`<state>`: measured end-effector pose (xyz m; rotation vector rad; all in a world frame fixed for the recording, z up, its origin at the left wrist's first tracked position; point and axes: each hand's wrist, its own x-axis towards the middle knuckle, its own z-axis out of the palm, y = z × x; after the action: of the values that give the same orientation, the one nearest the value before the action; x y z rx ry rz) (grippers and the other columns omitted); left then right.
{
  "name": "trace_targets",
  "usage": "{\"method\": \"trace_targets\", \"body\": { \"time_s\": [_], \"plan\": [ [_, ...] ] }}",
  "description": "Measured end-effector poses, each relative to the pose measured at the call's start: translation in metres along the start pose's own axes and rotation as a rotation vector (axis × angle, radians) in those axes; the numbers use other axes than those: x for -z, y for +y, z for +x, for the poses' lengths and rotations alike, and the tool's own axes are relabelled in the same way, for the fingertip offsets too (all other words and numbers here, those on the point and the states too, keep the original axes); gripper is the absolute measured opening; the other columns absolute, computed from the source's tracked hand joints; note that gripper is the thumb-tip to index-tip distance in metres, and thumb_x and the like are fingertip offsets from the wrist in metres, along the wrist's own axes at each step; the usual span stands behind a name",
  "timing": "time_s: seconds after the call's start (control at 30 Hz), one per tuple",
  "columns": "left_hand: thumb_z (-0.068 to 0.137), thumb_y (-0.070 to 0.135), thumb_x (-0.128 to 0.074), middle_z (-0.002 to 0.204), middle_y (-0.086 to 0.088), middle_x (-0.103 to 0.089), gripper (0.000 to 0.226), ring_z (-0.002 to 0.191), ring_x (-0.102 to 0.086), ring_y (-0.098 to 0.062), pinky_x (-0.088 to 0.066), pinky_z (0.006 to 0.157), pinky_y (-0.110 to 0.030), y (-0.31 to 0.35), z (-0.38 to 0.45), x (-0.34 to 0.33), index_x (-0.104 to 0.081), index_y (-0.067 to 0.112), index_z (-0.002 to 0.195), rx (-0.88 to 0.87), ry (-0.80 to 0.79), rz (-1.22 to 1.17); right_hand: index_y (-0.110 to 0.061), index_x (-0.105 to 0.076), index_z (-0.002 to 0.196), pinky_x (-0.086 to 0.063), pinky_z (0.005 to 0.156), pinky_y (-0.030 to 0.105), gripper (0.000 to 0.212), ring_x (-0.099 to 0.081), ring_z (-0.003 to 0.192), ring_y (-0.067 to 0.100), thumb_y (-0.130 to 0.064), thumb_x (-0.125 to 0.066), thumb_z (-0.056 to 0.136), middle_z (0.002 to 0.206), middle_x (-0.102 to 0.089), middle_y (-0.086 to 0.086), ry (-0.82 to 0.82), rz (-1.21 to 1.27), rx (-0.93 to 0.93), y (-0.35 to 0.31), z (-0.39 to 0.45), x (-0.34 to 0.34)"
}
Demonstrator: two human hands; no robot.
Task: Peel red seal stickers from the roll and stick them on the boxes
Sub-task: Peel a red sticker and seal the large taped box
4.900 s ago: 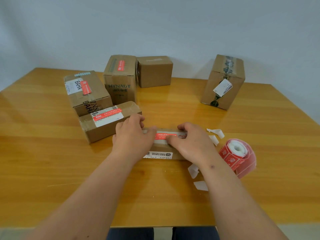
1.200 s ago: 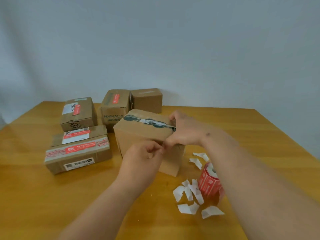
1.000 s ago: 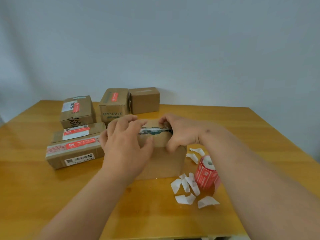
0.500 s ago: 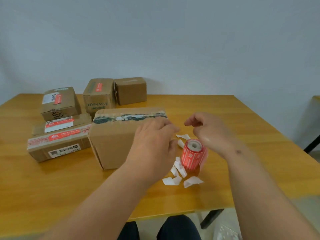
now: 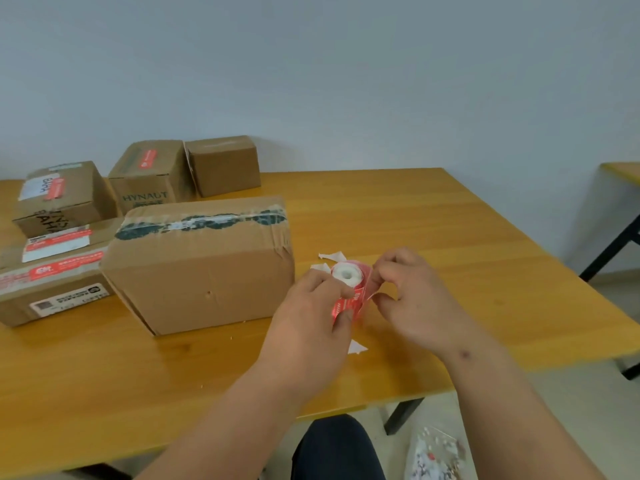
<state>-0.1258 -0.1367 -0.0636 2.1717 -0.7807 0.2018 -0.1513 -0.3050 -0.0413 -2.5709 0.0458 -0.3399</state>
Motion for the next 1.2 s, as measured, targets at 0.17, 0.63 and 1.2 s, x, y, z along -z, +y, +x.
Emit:
{"method": "trace_targets", "body": {
  "time_s": [0.17, 0.63, 1.2],
  "plan": [
    [0.082, 0.027, -0.074, 0.099, 0.012, -0.052, 0.015, 0.095, -0.054, -0.012, -0.047, 0.08, -0.029, -0.005, 0.003, -0.004, -0.067, 0.024, 0.095, -0.03, 0.029, 0.012, -0.022, -0.069, 0.08, -0.027, 0.09, 0.019, 0.01, -0.034, 0.112, 0.015, -0.012, -0.072, 0.078, 0.112, -0.05, -0.011, -0.003, -0.014, 0.044, -0.008, -0.008, 0.0],
    [0.09, 0.031, -0.065, 0.069, 0.003, -0.063, 0.012, 0.059, -0.048, -0.005, -0.043, 0.058, -0.021, 0.002, 0.009, 0.028, -0.071, 0.028, 0.081, 0.294, -0.223, -0.341, -0.022, -0.068, 0.087, -0.029, 0.106, 0.041, 0.005, -0.031, 0.123, 0.009, -0.025, -0.072, 0.084, 0.122, -0.047, -0.016, -0.106, 0.06, 0.026, -0.021, -0.008, 0.009],
    [0.096, 0.021, -0.058, 0.057, 0.007, -0.048, 0.027, 0.052, -0.039, -0.006, -0.036, 0.052, -0.023, -0.001, 0.013, 0.037, -0.067, 0.02, 0.07, 0.272, -0.275, -0.318, -0.025, -0.066, 0.076, -0.028, 0.097, 0.04, 0.01, -0.035, 0.118, 0.013, -0.021, -0.074, 0.08, 0.11, -0.049, -0.02, -0.055, -0.026, 0.16, -0.03, -0.004, 0.003]
  ]
}}
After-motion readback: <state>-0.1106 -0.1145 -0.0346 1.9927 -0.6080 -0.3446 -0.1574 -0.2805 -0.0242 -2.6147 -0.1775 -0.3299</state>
